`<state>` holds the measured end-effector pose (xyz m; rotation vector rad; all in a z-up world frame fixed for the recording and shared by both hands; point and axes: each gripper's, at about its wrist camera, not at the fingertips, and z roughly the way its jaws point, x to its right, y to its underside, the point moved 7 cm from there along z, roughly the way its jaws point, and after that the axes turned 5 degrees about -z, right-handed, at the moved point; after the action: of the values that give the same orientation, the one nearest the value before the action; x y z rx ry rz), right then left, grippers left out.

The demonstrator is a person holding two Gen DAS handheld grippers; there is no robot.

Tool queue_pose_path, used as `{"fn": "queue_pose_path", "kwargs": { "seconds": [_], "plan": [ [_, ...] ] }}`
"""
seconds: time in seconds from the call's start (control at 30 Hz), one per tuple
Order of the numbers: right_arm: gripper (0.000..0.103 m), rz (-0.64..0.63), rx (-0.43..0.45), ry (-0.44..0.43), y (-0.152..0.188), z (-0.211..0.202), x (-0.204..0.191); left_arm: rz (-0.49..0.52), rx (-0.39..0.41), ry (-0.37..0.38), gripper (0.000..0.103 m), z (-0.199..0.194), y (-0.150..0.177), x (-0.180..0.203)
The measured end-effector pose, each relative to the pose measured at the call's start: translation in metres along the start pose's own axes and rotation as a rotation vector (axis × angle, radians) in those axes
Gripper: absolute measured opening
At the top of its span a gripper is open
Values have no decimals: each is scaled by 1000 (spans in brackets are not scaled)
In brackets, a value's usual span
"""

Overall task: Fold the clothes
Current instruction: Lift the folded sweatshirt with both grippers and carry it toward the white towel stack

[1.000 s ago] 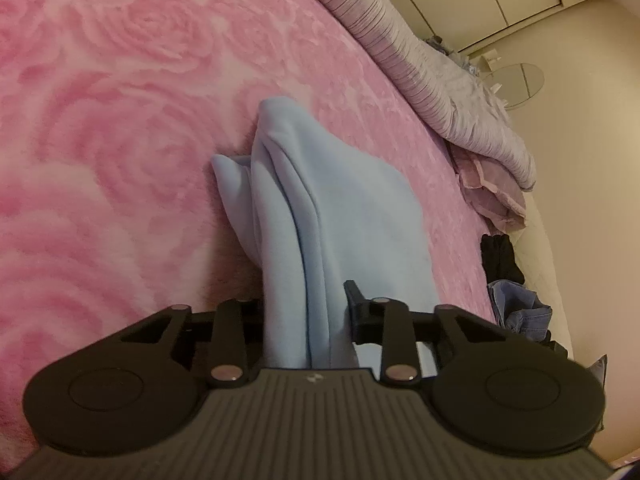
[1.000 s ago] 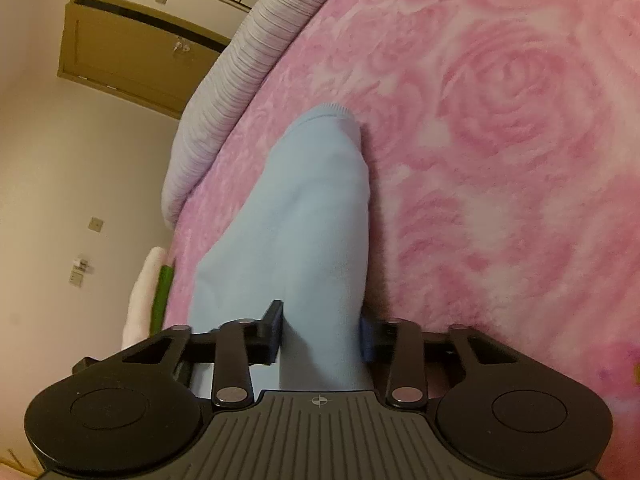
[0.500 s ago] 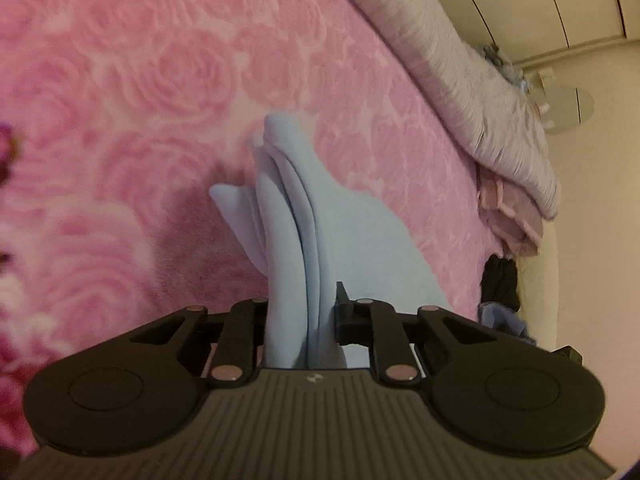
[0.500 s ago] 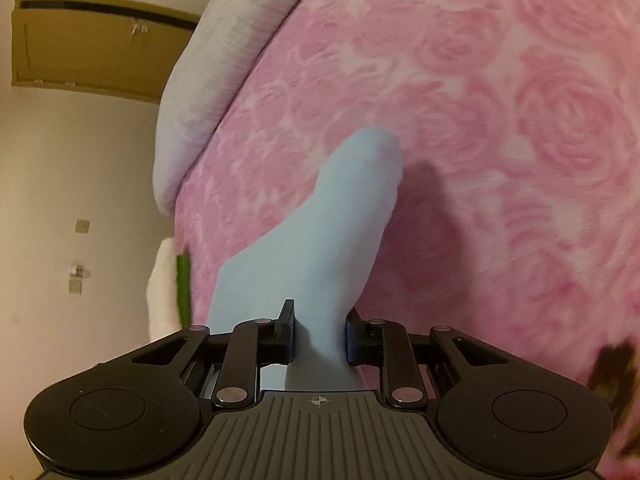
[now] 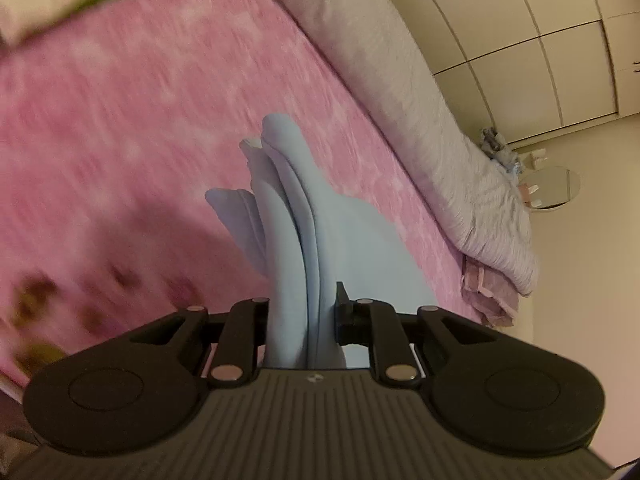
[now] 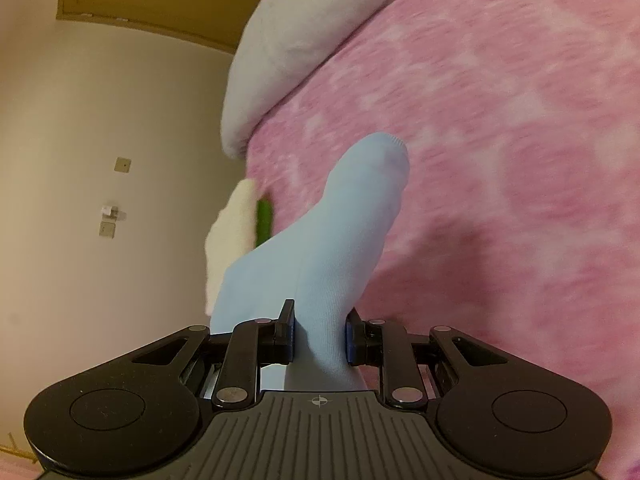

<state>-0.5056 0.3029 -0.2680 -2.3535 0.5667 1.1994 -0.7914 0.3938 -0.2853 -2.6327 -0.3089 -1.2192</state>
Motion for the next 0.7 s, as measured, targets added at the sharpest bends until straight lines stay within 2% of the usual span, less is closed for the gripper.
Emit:
{"fn": "queue_pose_path", "kwargs": {
  "seconds": [0.1,0.37,0.5,0.6,0.7],
  "plan": [
    [21,-16,-12,-2,14,57,-48,7,1,20,14,-46,-58,-37],
    [21,-60,74,-47,22,206,-186,124,41,-11,14,-152,-209,-95],
    [21,-90,99,-86,8,274,-232,188,91,-23,14,-176,-279,-111],
    [21,-129,128,-99,-16,321,-258,230,134,-17,14,-182,-330,-121],
    [21,-173,166,-106,-36,357,-273,273,169,-11,14,-181,-366,-132]
  ]
}}
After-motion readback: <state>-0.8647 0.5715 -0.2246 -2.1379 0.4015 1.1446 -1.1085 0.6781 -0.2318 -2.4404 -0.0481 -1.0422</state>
